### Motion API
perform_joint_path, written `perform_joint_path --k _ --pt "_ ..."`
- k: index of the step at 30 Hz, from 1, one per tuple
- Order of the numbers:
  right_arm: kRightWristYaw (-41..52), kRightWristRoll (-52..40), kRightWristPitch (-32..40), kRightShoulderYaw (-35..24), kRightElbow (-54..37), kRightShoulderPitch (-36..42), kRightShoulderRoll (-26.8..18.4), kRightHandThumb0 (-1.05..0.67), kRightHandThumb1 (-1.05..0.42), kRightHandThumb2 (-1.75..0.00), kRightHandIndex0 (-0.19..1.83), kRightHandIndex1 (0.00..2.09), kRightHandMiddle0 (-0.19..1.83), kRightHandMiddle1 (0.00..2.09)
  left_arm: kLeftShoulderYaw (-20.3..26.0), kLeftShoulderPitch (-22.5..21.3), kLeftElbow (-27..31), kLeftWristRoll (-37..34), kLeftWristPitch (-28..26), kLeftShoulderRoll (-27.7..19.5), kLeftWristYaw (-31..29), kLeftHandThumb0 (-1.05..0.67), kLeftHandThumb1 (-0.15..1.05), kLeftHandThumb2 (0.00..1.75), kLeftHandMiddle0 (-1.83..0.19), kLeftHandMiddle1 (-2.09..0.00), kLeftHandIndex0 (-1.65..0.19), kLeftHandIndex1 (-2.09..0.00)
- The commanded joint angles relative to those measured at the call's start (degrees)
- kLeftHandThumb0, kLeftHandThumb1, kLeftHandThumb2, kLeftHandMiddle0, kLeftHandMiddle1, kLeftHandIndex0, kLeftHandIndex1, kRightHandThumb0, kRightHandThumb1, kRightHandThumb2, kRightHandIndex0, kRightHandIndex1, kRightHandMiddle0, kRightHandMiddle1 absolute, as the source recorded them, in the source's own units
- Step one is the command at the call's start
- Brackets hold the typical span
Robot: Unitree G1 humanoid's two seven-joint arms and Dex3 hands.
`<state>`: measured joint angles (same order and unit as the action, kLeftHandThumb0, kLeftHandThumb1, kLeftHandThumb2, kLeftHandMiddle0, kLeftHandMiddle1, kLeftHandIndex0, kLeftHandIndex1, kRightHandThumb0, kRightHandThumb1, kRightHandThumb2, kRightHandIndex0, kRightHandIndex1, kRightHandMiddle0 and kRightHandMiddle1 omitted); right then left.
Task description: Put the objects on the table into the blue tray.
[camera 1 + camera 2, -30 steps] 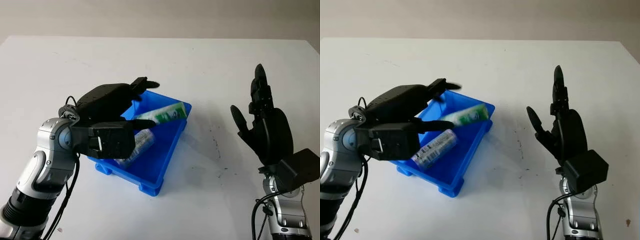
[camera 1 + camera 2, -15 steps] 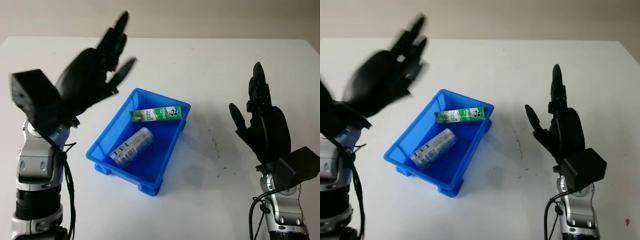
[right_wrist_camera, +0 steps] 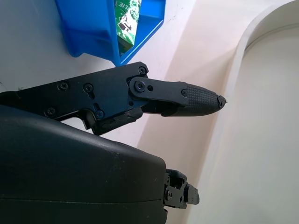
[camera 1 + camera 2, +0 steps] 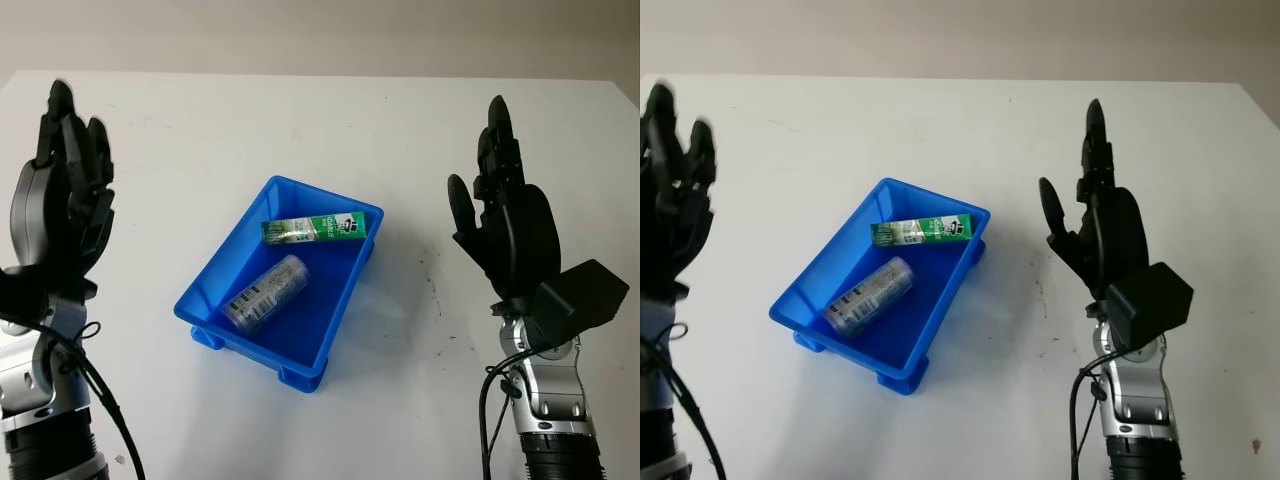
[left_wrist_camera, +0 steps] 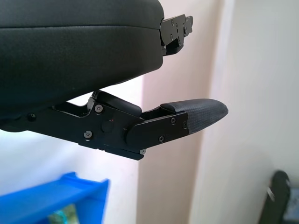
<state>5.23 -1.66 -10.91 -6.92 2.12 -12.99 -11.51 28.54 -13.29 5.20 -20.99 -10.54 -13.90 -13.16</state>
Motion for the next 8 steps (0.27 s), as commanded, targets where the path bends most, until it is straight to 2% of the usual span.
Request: perform_joint_path --k 1,8 --pt "-0.5 0.16 1.45 0.19 -0.02 -0.82 0.38 -0.72 -1.05 -0.52 -0.17 0.05 -0.13 0.06 -0.37 2.26 -0.5 -0.17 2.37 0.58 -0.21 -0.78 1.05 0.62 0.13 -0.05 0.18 -0.02" --pt "-1.23 0.74 3.96 0.77 -0.87 -1.61 0.97 -0.73 -1.05 -0.52 -0.17 0.05 -0.12 0.06 -2.33 5.99 -0.52 -0.12 5.37 0.86 -0.21 -0.79 1.05 0.59 0.12 -0.05 0.16 -0.04"
